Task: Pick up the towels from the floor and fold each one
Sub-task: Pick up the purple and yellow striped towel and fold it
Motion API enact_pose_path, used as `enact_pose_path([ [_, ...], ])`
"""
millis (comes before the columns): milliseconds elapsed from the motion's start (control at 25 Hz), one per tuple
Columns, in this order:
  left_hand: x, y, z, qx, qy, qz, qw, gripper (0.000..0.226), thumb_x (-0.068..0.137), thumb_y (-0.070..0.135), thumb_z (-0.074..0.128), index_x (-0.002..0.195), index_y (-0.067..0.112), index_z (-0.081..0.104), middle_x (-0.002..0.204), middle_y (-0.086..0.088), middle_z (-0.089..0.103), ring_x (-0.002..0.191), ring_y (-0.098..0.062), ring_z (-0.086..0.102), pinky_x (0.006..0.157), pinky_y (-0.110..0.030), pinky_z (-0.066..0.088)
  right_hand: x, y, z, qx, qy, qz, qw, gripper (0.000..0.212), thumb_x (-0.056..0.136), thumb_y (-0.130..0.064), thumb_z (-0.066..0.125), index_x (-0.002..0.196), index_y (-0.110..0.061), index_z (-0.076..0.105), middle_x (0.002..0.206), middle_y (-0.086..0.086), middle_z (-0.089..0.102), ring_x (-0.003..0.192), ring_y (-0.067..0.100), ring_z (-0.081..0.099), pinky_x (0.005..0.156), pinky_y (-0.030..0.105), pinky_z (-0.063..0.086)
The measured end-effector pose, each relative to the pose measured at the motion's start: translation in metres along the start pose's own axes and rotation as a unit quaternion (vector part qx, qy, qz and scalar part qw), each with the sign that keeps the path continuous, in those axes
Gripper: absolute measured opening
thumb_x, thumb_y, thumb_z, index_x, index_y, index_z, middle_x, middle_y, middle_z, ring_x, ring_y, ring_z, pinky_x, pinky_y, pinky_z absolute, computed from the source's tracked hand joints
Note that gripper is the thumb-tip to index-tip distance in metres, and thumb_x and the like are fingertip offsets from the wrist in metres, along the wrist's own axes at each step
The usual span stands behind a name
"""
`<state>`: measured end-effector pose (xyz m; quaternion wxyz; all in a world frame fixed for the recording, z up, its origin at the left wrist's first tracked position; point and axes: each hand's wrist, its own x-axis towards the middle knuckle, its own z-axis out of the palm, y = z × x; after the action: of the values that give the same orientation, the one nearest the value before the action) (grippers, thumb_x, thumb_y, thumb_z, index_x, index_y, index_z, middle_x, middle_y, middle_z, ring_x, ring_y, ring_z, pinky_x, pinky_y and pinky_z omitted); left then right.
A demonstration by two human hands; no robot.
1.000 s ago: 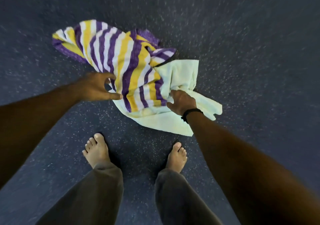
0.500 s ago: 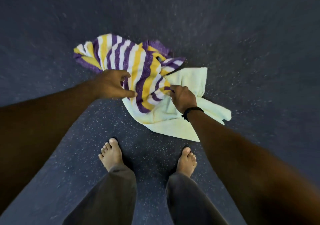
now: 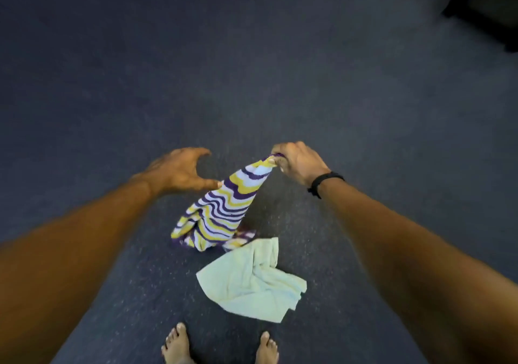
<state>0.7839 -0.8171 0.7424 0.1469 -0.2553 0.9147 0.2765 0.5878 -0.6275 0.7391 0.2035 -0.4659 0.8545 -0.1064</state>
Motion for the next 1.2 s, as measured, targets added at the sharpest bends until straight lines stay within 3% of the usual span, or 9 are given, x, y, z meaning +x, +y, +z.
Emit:
enact_pose_path([
  [280,-0.099,0.122,-0.217,0.010,0.159,0.044,0.986,0.090,0.070,0.066,0.069,0.144,0.027,0.036,0.141,0.002,0.050,0.131,-0.021,0.046,0.105,-0.042,0.041,-0.065,-0.080,-0.293,-0.084,0.114,-0.035,0.989,0.015,0.092,-0.024,0.052,0.088,-0.017,0.065,0.086,0.006,0.067,0.087,0.031,0.059,0.070,0.037,0.048],
  [440,-0.143,0.187,-0.307,-0.011,0.208,0.089,0.974,0.090,0.067,0.069,0.069,0.142,0.030,0.037,0.138,0.003,0.052,0.129,-0.021,0.047,0.104,-0.048,0.041,-0.122,-0.098,-0.408,-0.069,0.207,-0.019,0.976,0.013,0.091,-0.023,0.054,0.085,-0.019,0.065,0.085,0.004,0.067,0.088,0.027,0.060,0.075,0.037,0.049],
  [520,-0.158,0.216,-0.341,-0.021,0.213,0.124,0.969,0.088,0.070,0.066,0.069,0.143,0.029,0.036,0.139,0.002,0.050,0.130,-0.022,0.046,0.105,-0.047,0.040,-0.149,-0.098,-0.446,-0.032,0.257,-0.008,0.966,0.013,0.091,-0.018,0.056,0.089,-0.012,0.068,0.089,0.004,0.065,0.088,0.023,0.059,0.074,0.031,0.044],
  [640,-0.172,0.262,-0.380,-0.032,0.207,0.187,0.960,0.086,0.073,0.057,0.071,0.145,0.026,0.034,0.138,-0.001,0.051,0.127,-0.022,0.047,0.104,-0.039,0.039,-0.201,-0.092,-0.487,0.034,0.319,0.026,0.947,0.015,0.093,-0.013,0.057,0.096,-0.002,0.068,0.092,0.006,0.062,0.089,0.018,0.055,0.074,0.023,0.035],
  [880,-0.171,0.361,-0.397,-0.007,0.146,0.301,0.942,0.085,0.075,0.053,0.071,0.146,0.026,0.032,0.136,-0.002,0.051,0.118,-0.020,0.051,0.099,-0.036,0.041,-0.316,-0.059,-0.529,0.063,0.396,0.101,0.910,0.013,0.095,-0.013,0.053,0.085,-0.011,0.060,0.088,0.006,0.060,0.085,0.017,0.053,0.075,0.026,0.038],
  [1080,-0.175,0.481,-0.351,0.003,0.070,0.425,0.902,0.094,0.065,0.060,0.072,0.144,0.024,0.037,0.125,0.000,0.055,0.112,-0.019,0.055,0.096,-0.034,0.044,-0.456,-0.028,-0.526,0.047,0.494,0.207,0.843,0.023,0.097,-0.014,0.050,0.078,-0.004,0.057,0.079,0.010,0.057,0.078,0.019,0.051,0.074,0.034,0.042],
  [1200,-0.190,0.542,-0.301,-0.013,0.020,0.485,0.874,0.083,0.071,0.050,0.075,0.141,0.024,0.041,0.119,0.001,0.057,0.109,-0.018,0.056,0.094,-0.032,0.044,-0.537,-0.018,-0.505,0.063,0.525,0.256,0.809,0.025,0.096,-0.012,0.051,0.071,-0.014,0.054,0.075,0.010,0.057,0.072,0.020,0.057,0.069,0.036,0.050],
])
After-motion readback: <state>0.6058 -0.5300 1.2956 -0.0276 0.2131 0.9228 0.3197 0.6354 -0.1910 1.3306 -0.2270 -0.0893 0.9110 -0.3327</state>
